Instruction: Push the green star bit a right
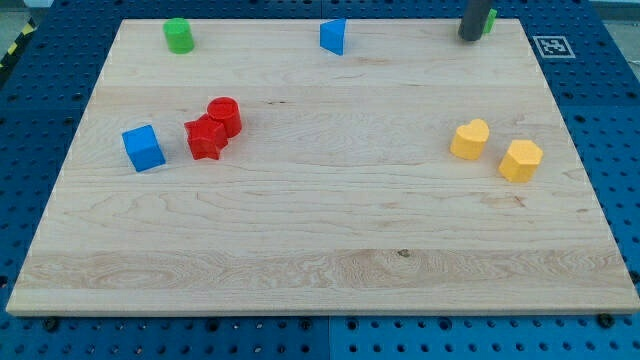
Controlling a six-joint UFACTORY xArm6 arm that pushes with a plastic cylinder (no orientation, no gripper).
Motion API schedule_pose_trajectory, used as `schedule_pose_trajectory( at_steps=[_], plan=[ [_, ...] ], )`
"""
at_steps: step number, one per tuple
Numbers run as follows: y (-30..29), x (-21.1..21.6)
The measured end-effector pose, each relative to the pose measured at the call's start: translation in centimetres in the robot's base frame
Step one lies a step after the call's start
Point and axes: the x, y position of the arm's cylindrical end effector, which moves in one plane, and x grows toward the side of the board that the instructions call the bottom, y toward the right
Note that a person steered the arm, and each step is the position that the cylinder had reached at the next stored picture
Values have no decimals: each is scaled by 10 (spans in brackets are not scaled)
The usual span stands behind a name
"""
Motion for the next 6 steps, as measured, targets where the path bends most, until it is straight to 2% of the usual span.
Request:
schedule_pose_trajectory(
  at_steps=[1, 2, 6],
  plan=[
    [-40, -10],
    [-36, -41],
    [14, -41]
  ],
)
